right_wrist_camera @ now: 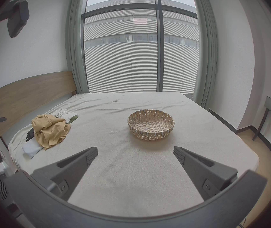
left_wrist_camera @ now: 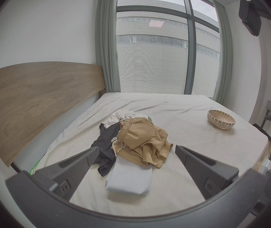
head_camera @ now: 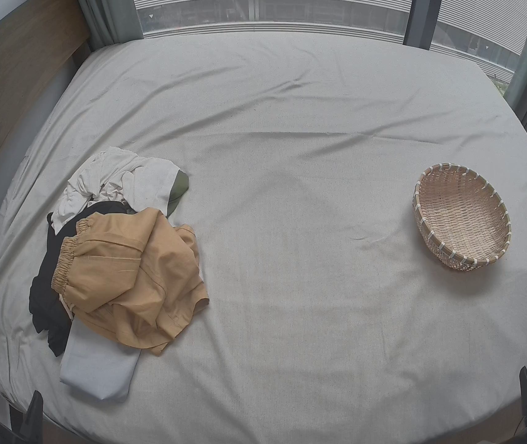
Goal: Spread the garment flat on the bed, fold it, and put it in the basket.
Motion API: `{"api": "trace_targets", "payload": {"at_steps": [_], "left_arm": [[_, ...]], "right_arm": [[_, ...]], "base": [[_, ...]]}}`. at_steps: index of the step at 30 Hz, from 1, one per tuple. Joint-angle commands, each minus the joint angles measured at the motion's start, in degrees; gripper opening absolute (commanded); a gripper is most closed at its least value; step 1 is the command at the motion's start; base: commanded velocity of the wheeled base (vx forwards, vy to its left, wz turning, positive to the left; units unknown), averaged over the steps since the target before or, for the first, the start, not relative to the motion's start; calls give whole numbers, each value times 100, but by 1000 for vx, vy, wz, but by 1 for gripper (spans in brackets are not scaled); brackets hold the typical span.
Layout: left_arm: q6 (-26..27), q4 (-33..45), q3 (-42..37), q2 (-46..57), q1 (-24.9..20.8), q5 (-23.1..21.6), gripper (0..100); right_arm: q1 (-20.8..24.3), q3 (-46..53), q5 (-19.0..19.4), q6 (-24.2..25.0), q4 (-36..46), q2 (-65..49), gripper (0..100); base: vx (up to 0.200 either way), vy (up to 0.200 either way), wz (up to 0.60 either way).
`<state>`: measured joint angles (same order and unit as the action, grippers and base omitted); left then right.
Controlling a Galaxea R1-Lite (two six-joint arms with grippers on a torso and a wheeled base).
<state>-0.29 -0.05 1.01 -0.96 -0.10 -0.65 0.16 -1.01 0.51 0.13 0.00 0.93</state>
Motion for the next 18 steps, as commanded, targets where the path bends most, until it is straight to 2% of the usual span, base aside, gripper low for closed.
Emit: {"api": "trace_targets", "payload": {"at_steps": [1, 18], "left_arm": [[3, 5, -101, 79, 1, -6, 100], [-6, -13, -101, 79, 1, -23, 100]], "right_arm": [[2, 92, 2, -5, 0, -57, 100], [2, 92, 2, 4, 0, -57, 100]], "base": [[0, 0, 0], [0, 0, 0]]}}
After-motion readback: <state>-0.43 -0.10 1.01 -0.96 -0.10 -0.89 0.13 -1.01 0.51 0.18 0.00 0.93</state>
